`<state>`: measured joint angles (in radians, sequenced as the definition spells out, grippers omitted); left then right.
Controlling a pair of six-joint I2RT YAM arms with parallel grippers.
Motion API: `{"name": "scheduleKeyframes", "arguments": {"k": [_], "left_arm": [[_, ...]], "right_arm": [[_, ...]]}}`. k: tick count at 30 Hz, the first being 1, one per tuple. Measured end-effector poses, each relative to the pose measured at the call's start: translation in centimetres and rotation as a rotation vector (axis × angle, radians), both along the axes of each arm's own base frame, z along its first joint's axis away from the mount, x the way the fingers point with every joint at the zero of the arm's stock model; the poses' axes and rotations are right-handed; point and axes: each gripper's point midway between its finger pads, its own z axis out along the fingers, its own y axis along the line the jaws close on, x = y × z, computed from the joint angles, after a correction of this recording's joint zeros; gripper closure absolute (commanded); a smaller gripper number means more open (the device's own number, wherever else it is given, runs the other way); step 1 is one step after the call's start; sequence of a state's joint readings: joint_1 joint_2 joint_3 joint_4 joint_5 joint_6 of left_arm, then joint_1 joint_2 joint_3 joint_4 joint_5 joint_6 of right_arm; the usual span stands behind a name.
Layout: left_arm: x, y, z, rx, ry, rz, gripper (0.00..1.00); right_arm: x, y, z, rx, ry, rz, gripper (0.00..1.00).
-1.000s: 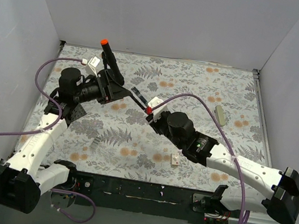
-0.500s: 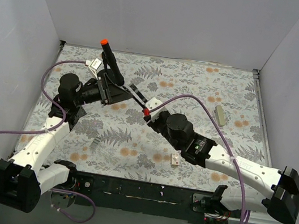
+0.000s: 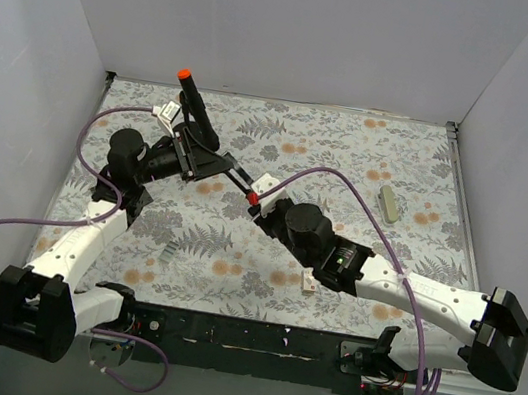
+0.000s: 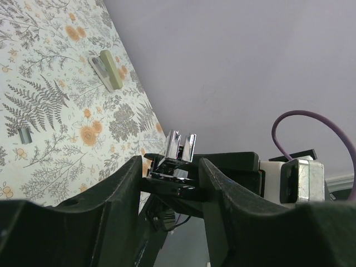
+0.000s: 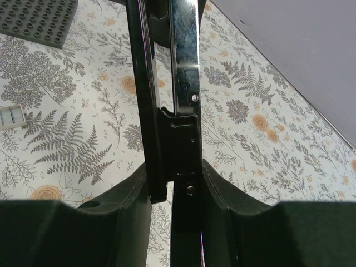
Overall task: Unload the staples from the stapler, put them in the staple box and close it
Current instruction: Place the stapler at the center of the board.
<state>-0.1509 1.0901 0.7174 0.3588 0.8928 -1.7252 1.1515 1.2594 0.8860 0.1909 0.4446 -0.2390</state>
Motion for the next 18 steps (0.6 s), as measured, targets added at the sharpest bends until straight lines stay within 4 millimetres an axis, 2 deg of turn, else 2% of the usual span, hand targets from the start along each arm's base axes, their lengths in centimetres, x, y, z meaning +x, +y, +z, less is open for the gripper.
{"name": "scheduleKeyframes", "arguments": {"k": [1, 4, 9, 10, 12, 18], "left_arm": [[0.0, 0.0, -0.1, -0.002, 0.002, 0.003, 1.0], [0.0, 0.0, -0.2, -0.009, 0.004, 0.008, 1.0], [-0.2, 0.0, -0.3, -0.004, -0.014, -0.002, 1.0], [-0.2, -0.1, -0.3, 0.0, -0.023, -0.008, 1.0], [-0.5, -0.1, -0.3, 0.01, -0.043, -0.024, 1.0], [-1.1, -0.3, -0.2, 0.031, -0.11, -0.07, 1.0]], "right_arm": [[0.0, 0.0, 0.0, 0.001, 0.002, -0.003, 0.7], [-0.1, 0.0, -0.1, 0.01, 0.013, -0.006, 0.54], [-0.7, 0.3, 0.4, 0.079, 0.069, 0.02, 0.36], [-0.9, 0.3, 0.8, 0.098, 0.078, 0.029, 0.24], [-1.4, 0.1, 2.0, 0.153, 0.106, 0.06, 0.21], [-1.4, -1.8, 5.5, 0.32, 0.2, 0.116, 0.24]]}}
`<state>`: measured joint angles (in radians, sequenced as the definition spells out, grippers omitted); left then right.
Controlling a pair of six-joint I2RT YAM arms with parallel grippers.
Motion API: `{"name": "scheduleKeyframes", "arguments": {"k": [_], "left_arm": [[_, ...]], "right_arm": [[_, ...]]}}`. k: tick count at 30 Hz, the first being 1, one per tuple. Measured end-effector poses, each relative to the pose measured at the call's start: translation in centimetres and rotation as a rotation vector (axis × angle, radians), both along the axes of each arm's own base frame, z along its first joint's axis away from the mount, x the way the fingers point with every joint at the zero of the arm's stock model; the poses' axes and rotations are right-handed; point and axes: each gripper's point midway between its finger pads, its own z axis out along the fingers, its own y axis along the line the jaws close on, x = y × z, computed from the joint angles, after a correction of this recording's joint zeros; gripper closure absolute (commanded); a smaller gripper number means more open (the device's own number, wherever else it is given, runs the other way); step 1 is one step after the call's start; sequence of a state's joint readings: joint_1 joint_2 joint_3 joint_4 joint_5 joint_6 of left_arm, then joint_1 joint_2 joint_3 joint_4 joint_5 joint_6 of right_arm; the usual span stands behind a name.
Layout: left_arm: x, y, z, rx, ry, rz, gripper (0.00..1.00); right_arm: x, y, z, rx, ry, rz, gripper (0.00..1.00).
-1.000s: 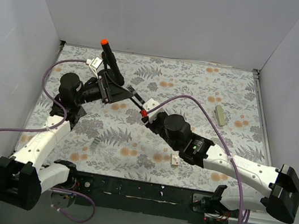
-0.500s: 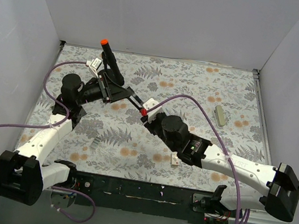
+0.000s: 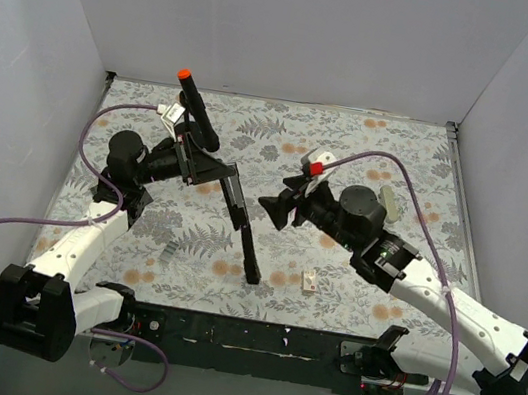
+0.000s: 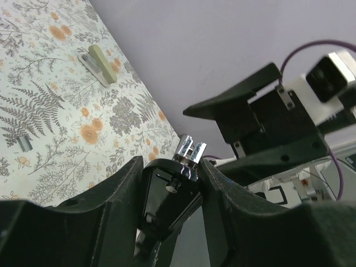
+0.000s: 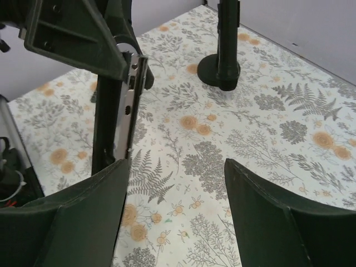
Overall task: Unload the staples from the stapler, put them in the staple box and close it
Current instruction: Place the stapler at the center of the board.
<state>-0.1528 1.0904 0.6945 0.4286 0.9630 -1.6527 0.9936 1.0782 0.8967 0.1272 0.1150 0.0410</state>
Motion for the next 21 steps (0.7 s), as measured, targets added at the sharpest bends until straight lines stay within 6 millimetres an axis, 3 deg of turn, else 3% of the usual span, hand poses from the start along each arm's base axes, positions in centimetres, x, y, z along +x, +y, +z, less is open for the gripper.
{"name": "scheduleKeyframes", "arguments": {"k": [6, 15, 21], "left_arm": [[-0.9, -0.2, 1.0, -0.006, -0.077, -0.053, 1.0], [-1.2, -0.2, 0.5, -0.011, -0.079, -0.062, 1.0], [-1.3, -0.2, -0.2, -0.012, -0.055, -0.063, 1.0]], "right_arm": [[0.8, -0.8, 1.4, 0.13, 0.154, 0.113, 0.27], [-1.9, 2.6, 1.5, 0.243, 0.345, 0.365, 0.26], [-2.0, 4.1, 1.1, 0.276, 0.394, 0.432, 0.3]]}}
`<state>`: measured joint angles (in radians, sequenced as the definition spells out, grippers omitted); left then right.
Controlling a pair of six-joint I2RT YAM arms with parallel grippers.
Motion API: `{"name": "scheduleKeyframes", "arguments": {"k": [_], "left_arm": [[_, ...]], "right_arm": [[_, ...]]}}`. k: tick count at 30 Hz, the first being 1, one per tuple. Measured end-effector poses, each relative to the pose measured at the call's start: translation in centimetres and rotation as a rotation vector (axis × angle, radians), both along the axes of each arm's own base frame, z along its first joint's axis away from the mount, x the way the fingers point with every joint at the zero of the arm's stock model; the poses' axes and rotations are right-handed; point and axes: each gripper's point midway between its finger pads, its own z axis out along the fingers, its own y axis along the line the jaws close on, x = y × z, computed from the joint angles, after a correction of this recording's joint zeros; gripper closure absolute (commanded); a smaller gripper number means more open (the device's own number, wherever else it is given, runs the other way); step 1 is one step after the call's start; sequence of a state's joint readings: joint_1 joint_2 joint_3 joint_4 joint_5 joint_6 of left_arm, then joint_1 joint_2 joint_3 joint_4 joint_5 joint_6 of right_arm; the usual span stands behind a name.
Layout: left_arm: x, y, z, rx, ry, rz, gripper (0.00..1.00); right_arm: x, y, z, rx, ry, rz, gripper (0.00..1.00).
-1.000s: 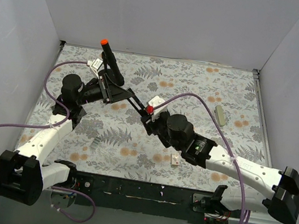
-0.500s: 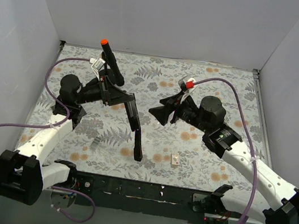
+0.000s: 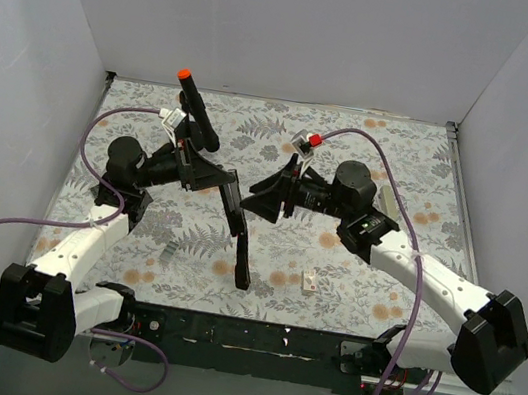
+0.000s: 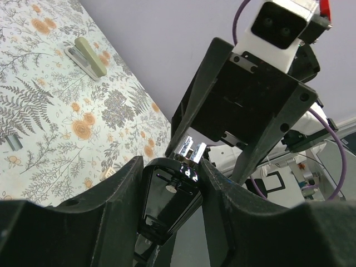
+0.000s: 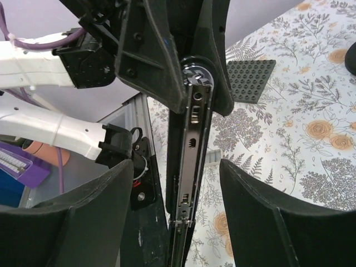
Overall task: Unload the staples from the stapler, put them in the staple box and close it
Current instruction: Place the stapler at the center of the board.
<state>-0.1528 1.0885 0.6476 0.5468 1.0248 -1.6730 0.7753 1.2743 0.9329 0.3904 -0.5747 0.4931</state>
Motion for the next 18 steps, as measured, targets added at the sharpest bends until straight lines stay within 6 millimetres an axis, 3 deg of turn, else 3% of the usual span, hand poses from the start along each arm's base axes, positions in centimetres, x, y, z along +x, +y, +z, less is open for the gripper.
{"name": "scheduleKeyframes", "arguments": {"k": [11, 14, 17, 18], "left_arm": [[-0.3, 0.1, 0.4, -0.022, 0.004, 0.004, 1.0], [-0.4, 0.0, 0.4, -0.026, 0.01, 0.002, 1.0], [-0.4, 0.0, 0.6, -0.03, 0.005, 0.002, 1.0], [-0.4, 0.0, 0.7, -0.032, 0.003, 0.001, 1.0]], "right_arm": [[-0.5, 2.1, -3.2, -0.048, 0.052, 0.057, 0.42], [-0.7, 2.3, -3.6, -0.055, 0.056, 0.064, 0.5], [-0.7, 2.3, -3.8, -0.055, 0.057, 0.064, 0.72], [-0.8, 2.3, -3.9, -0.055, 0.06, 0.064, 0.9]]}}
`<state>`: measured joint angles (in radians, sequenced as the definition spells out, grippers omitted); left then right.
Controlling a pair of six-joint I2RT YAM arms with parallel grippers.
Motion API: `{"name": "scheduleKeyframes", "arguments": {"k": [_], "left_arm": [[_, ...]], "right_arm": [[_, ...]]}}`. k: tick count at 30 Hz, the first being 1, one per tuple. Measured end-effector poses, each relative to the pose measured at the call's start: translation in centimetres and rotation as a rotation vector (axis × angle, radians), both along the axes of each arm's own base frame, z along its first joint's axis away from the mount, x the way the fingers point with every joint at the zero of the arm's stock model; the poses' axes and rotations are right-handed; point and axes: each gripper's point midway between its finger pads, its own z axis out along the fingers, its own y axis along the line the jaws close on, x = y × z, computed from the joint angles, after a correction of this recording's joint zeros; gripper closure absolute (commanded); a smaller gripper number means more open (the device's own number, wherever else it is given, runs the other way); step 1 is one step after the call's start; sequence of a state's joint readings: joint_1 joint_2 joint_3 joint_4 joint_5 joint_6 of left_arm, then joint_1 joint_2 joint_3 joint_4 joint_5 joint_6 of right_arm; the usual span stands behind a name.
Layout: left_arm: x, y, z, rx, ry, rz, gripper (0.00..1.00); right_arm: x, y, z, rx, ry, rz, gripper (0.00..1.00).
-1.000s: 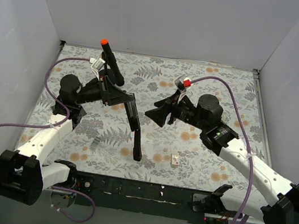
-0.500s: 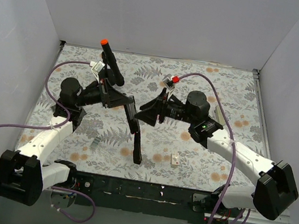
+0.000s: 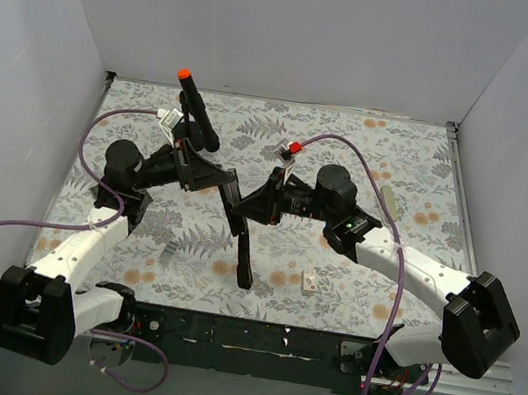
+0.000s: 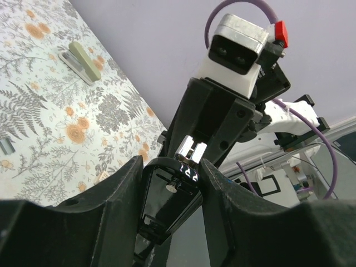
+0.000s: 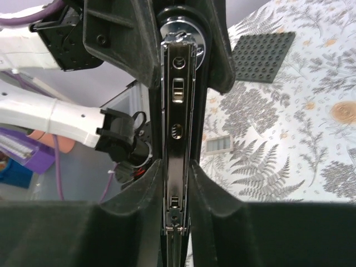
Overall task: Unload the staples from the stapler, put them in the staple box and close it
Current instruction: Place the stapler at the center of the board.
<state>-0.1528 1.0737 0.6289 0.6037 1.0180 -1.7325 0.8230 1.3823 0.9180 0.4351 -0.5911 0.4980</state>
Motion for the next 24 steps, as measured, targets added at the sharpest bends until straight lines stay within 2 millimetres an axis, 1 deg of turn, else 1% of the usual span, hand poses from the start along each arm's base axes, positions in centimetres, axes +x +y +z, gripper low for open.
{"name": "scheduleKeyframes", "arguments": {"k": [1, 2, 3, 4, 5, 6, 7, 8, 9, 11, 12, 13, 17, 20, 22, 24], "left_arm": [[0.0, 0.0, 0.0, 0.0, -0.004, 0.001, 1.0], [0.0, 0.0, 0.1, -0.002, -0.004, 0.002, 1.0], [0.0, 0.0, 0.1, -0.002, -0.004, 0.002, 0.95], [0.0, 0.0, 0.1, -0.003, -0.003, 0.001, 0.84], [-0.1, 0.0, 0.1, -0.002, 0.0, 0.0, 0.67], [0.0, 0.0, 0.0, -0.001, 0.002, 0.0, 0.42], [0.0, 0.0, 0.0, 0.001, 0.003, 0.001, 0.33], [0.0, 0.0, -0.2, 0.002, 0.012, 0.001, 0.27], [0.1, 0.0, -0.3, 0.005, 0.017, 0.005, 0.18], [0.2, 0.0, -0.5, 0.011, 0.034, 0.009, 0.13], [0.2, 0.0, -0.6, 0.016, 0.037, 0.01, 0.09], [0.3, 0.0, -0.6, 0.02, 0.04, 0.01, 0.02], [0.6, 0.0, -0.4, 0.04, 0.037, 0.011, 0.02], [0.8, 0.1, -0.2, 0.067, 0.018, 0.016, 0.02], [1.1, 0.2, -0.7, 0.094, 0.014, 0.036, 0.02], [1.6, 0.5, -1.8, 0.131, 0.023, 0.072, 0.02]], "right_arm": [[-0.1, 0.0, 0.0, 0.003, 0.005, 0.004, 0.98], [0.0, 0.0, 0.1, 0.006, 0.005, -0.001, 0.99], [-0.1, 0.0, 0.1, 0.01, 0.007, 0.0, 0.99], [-0.1, 0.0, 0.1, 0.013, 0.008, -0.001, 0.99], [-0.1, 0.0, 0.1, 0.014, 0.007, -0.001, 0.99], [-0.1, 0.0, 0.1, 0.014, 0.009, -0.002, 0.99], [-0.1, 0.0, 0.0, 0.012, 0.009, -0.004, 0.99], [-0.1, 0.0, 0.0, 0.011, 0.009, -0.005, 0.99], [0.1, 0.0, -0.2, 0.002, 0.007, -0.014, 0.99], [0.4, -0.2, -1.0, -0.029, 0.015, -0.037, 0.99], [0.7, -0.4, -1.5, -0.049, 0.02, -0.053, 0.99], [1.0, -0.6, -2.0, -0.069, 0.022, -0.069, 0.99], [2.1, -2.1, -2.8, -0.121, 0.03, -0.126, 0.99], [3.8, -4.1, -3.5, -0.173, 0.04, -0.201, 0.99], [5.2, -5.5, -3.9, -0.234, 0.042, -0.261, 0.99], [6.3, -6.5, -3.8, -0.295, 0.035, -0.311, 0.99]]}}
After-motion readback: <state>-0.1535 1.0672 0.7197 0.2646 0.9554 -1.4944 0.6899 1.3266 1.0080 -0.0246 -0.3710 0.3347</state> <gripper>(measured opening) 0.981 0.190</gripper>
